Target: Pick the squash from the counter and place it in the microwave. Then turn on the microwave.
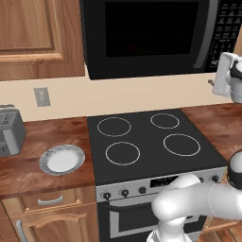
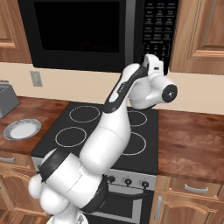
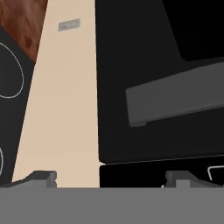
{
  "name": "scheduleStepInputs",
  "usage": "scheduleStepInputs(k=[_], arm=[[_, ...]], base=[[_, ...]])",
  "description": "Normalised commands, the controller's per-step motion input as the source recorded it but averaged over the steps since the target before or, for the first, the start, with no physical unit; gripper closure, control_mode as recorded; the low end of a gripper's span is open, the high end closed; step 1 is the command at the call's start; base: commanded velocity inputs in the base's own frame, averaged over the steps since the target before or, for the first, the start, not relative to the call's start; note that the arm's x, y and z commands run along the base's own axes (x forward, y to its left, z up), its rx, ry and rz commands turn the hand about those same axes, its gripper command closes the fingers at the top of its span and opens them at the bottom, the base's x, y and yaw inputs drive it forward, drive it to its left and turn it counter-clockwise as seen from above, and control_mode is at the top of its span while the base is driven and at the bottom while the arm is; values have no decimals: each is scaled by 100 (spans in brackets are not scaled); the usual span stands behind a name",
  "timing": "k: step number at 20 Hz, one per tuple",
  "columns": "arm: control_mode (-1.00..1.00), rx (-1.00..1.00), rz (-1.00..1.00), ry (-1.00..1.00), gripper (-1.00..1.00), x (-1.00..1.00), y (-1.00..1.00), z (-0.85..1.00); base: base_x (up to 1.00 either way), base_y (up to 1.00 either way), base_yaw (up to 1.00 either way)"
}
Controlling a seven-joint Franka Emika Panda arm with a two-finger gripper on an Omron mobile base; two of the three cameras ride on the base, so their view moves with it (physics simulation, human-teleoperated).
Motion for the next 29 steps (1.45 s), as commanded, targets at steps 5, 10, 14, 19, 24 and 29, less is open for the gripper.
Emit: scheduleStepInputs(k=[5,10,14,19,24,29], arm=[[-100,0,0,0,-100,11,-6,-1],[-100,0,0,0,-100,9,-8,-2],[-100,0,0,0,-100,7,-7,-6],[-100,0,0,0,-100,8,-5,-6],[-100,0,0,0,-100,11,-7,-2],[-100,0,0,0,-100,7,-5,-11]], base=[[0,0,0],[0,0,0],[0,0,0],[0,0,0],[0,0,0],[0,0,0]])
